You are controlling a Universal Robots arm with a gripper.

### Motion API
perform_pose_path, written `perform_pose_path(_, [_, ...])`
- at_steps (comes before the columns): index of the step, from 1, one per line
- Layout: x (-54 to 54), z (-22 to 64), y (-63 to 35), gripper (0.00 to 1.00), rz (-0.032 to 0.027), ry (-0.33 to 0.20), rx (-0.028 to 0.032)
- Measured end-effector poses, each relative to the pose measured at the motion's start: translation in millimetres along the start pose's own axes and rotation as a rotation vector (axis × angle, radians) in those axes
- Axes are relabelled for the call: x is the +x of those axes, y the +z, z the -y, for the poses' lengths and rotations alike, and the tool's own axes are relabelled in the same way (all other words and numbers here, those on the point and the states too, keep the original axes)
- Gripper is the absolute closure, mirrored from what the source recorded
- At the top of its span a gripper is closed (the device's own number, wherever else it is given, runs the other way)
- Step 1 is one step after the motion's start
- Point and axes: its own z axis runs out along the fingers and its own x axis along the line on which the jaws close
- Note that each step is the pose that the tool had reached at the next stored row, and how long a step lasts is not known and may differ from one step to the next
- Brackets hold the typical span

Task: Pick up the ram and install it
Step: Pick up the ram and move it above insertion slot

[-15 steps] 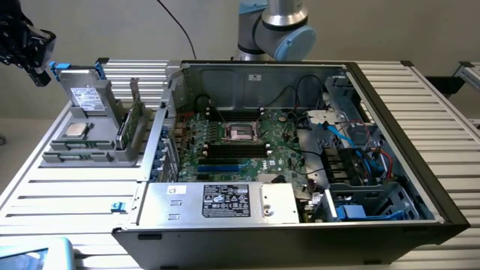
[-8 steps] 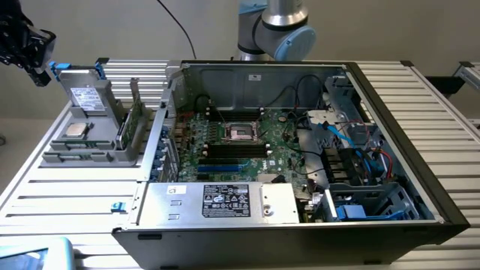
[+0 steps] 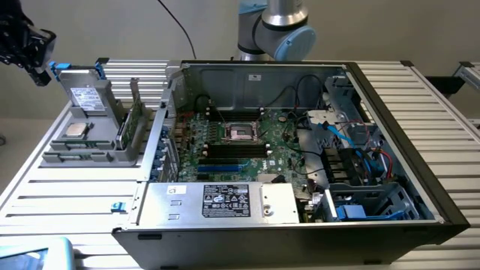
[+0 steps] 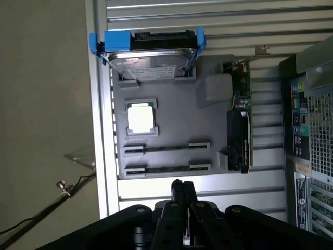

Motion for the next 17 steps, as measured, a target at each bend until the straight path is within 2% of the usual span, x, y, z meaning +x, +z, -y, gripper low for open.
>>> perform_pose_path(17, [0.1,-0.1,1.7,0.89,-0.0119,-0.306,-0.0038])
